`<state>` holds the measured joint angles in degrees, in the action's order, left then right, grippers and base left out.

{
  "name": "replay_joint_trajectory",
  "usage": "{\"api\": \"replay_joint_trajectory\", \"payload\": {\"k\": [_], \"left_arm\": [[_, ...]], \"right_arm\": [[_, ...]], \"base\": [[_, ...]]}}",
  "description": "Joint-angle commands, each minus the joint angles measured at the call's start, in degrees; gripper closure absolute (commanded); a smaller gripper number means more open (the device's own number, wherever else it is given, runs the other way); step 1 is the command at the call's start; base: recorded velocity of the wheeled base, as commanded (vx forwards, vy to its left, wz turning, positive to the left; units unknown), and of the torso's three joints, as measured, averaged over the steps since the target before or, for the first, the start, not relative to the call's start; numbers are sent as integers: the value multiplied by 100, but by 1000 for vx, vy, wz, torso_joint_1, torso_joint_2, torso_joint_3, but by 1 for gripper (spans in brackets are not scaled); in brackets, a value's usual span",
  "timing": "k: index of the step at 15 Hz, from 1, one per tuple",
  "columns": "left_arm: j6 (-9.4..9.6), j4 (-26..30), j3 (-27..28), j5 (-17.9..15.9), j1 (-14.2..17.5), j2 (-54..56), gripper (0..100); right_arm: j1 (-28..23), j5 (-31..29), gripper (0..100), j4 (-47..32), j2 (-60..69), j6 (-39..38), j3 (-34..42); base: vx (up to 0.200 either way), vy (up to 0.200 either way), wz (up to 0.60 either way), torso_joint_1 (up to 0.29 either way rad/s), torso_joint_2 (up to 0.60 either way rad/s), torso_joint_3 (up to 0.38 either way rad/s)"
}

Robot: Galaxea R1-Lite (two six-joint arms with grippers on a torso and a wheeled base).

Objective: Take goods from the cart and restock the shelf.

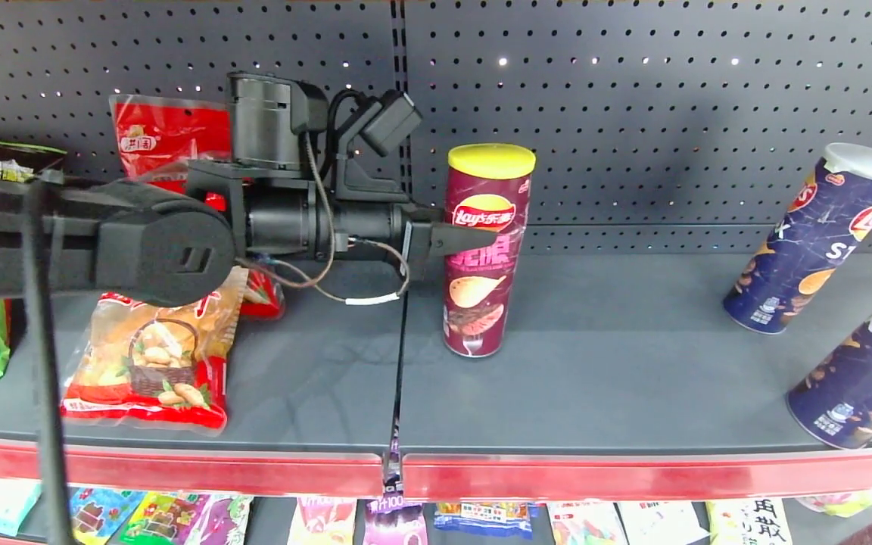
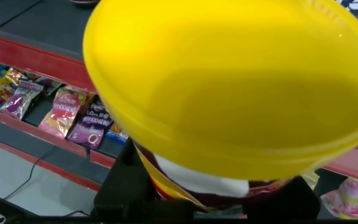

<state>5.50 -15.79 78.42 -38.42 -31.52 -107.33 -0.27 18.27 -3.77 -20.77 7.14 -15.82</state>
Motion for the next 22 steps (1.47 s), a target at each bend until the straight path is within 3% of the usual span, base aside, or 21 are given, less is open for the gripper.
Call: {"api": "replay_joint_trajectory", "payload": {"k": [1, 5, 14, 22], "left_arm": [[-14, -12, -442, 151, 15, 608, 100], [-22, -12, -1075, 274, 24, 1223, 100], [-22, -21, -1145, 424, 32, 1443, 100], [-22, -21, -1549, 459, 24, 1812, 100]], "right_arm": [[9, 1, 100, -1, 29, 6, 53], [9, 1, 100, -1, 47, 6, 53], [0, -8, 100, -10, 47, 6, 62], [0, -87, 100, -10, 232, 6, 220]], "base": [[0, 0, 0, 0, 0, 0], [0, 0, 0, 0, 0, 0], [0, 0, 0, 0, 0, 0], [0, 0, 0, 0, 0, 0]]}}
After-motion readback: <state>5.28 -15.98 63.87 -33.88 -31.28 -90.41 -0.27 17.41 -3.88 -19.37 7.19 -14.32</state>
